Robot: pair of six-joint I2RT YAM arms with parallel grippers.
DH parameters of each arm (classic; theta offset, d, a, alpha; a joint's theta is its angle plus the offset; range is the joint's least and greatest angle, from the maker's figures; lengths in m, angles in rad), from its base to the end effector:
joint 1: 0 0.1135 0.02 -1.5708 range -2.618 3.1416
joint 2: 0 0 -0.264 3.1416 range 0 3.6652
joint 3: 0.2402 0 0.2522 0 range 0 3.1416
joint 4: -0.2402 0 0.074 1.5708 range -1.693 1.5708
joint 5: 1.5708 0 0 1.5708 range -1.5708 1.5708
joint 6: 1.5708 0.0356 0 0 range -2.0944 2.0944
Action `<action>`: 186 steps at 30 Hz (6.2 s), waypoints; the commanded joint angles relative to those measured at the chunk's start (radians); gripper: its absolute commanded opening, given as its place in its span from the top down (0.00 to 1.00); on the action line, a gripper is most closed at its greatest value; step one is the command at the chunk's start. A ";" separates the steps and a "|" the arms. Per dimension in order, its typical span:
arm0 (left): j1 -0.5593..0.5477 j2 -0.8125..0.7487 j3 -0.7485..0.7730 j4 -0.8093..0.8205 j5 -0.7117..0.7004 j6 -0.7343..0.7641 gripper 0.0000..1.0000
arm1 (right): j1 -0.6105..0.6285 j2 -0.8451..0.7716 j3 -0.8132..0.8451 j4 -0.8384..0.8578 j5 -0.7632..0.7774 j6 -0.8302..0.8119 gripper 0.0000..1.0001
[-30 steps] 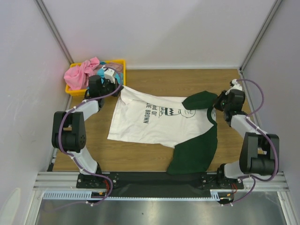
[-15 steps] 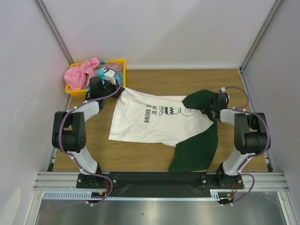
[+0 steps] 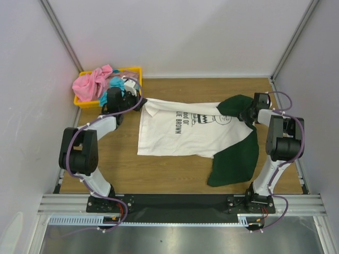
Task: Fold and stack the t-shirts
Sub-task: Fold the tshirt
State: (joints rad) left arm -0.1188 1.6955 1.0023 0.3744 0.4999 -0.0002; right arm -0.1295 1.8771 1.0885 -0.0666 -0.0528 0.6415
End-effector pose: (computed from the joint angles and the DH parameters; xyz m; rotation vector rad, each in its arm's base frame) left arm 0.3748 -0.0619 0.2321 0.4517 1.8313 -0.5524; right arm 0.3837 -0.0481 0.1511 0.8974 2.2757 0.2941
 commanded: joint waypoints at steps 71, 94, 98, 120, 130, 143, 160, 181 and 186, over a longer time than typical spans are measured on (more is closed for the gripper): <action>-0.050 0.625 0.898 -0.288 -0.185 0.173 1.00 | -0.067 0.484 0.901 0.352 -0.309 -0.464 1.00; -0.019 0.678 1.010 -0.462 -0.100 0.138 1.00 | -0.085 0.395 0.808 0.378 -0.361 -0.454 1.00; -0.005 0.639 0.967 -0.447 -0.074 0.129 1.00 | -0.096 0.350 0.748 0.395 -0.369 -0.447 1.00; 0.008 0.509 0.849 -0.506 0.045 0.184 1.00 | -0.156 0.149 0.469 0.491 -0.407 -0.425 1.00; 0.010 0.420 0.691 -0.502 0.063 0.184 0.99 | -0.182 0.079 0.340 0.531 -0.424 -0.398 1.00; 0.008 0.343 0.516 -0.442 0.039 0.158 1.00 | -0.209 -0.024 0.191 0.446 -0.397 -0.445 1.00; 0.010 0.293 0.438 -0.473 0.060 0.184 1.00 | -0.216 -0.107 0.039 0.381 -0.329 -0.510 1.00; 0.010 0.266 0.334 -0.485 0.055 0.207 1.00 | -0.249 -0.174 -0.084 0.344 -0.283 -0.563 1.00; 0.010 0.268 0.328 -0.493 0.057 0.209 1.00 | -0.254 -0.158 -0.087 0.332 -0.292 -0.569 1.00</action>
State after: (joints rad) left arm -0.1173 2.0155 1.3388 -0.1226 0.5362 0.1699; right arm -0.3729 1.7565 1.0046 0.2539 -0.3561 0.0998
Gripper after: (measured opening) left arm 0.008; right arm 0.017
